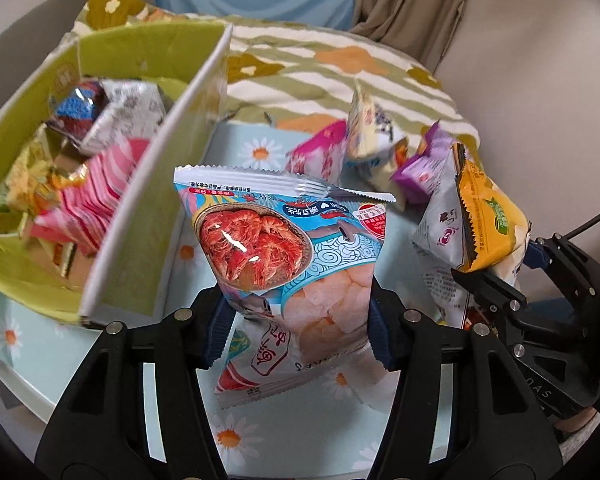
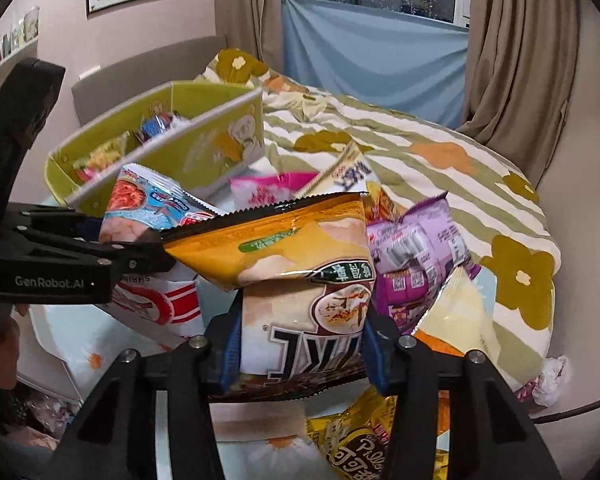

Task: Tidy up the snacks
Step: 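Grasp the blue shrimp bag with the left tool while the right tool grasps the orange chip bag, then carry both bags over the box and open both tools to drop them in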

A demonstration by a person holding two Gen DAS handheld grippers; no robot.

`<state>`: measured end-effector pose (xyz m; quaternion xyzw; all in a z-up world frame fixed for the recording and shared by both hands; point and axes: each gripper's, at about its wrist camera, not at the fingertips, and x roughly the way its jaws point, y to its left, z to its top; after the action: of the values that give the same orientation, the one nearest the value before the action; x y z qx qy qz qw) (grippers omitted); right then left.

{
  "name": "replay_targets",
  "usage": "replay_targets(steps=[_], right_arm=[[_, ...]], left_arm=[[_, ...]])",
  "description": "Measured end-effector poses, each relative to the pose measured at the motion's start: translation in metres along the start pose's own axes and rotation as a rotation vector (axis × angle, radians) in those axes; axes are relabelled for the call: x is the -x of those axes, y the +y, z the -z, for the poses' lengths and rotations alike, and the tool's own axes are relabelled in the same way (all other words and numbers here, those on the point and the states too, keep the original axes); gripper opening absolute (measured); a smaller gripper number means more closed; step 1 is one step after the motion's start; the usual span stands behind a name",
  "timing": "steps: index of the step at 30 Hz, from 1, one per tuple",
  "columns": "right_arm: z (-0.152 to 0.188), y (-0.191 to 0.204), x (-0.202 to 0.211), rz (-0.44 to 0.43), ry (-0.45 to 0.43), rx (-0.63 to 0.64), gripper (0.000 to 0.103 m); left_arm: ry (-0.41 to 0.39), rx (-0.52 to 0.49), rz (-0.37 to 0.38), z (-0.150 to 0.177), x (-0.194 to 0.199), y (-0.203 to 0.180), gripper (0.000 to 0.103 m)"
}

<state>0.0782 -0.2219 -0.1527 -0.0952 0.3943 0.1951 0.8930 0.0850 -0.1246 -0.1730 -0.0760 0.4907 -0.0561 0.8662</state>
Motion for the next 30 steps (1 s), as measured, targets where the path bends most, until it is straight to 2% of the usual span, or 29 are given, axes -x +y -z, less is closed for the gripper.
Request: replay_targets(steps=[8,12,17,23,30], right_arm=[[-0.031,0.007,0.048,-0.041,-0.061,-0.042,0.045],[-0.055,0.013,0.065,-0.067,-0.090,-0.062,0.046],[-0.096,0.034,0.074,-0.060,-0.138,-0.062,0.046],[-0.146,0.067,0.059,-0.066,-0.175,-0.071,0.046],[-0.201,0.103,0.009,-0.082,-0.160,-0.114,0.046]], left_arm=[[-0.099,0.016,0.025,-0.018,0.061,0.005,0.055],[-0.157,0.021,0.019,-0.032,0.087,0.025,0.055],[-0.200,0.023,-0.005,-0.061,0.107,0.063,0.055],[-0.216,0.022,-0.037,-0.101,0.115,0.122,0.055],[-0.189,0.000,-0.060,-0.147,0.096,0.190,0.055]])
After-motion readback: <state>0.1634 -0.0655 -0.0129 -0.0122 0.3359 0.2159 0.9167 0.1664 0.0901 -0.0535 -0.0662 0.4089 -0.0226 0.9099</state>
